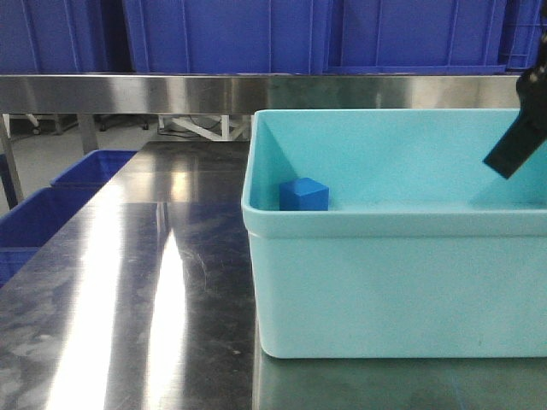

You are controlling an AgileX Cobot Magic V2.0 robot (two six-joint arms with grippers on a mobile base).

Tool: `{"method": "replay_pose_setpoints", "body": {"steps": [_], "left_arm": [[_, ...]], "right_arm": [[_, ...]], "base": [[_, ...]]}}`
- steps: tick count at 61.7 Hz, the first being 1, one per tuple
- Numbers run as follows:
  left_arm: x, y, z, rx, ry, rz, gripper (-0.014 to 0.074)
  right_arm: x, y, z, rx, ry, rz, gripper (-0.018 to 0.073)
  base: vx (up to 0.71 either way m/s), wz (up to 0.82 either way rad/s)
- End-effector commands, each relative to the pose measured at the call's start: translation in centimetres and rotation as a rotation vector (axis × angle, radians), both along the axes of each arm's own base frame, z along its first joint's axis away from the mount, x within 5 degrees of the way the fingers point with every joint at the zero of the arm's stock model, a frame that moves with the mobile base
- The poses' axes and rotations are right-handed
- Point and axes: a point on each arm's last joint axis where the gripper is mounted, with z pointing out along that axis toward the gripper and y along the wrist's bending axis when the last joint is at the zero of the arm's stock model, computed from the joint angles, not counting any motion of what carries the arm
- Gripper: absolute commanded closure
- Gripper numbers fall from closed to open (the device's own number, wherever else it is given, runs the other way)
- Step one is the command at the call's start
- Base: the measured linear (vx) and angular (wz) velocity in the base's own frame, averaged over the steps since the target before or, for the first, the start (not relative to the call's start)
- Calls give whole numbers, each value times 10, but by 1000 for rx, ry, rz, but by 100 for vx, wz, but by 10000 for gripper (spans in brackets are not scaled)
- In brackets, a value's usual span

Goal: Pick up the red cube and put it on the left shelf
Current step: 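Lower the right gripper into the teal bin around the red cube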

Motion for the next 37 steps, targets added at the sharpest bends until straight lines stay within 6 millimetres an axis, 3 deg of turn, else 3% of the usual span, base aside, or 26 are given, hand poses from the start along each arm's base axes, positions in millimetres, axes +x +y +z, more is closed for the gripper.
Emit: {"method": "replay_pose_setpoints", "body": {"steps": [1,25,37], "left_arm": [[0,0,1,-5,-69,-6,491],[0,0,1,-5,-69,-6,491],[0,0,1,-5,-69,-6,491]], "right_arm": [[8,3,12,4,-69,16,14],[29,21,5,-42,8,79,14],[34,21,-6,-88,87,86,14]], "base": [[0,0],[0,0],[0,0]]}}
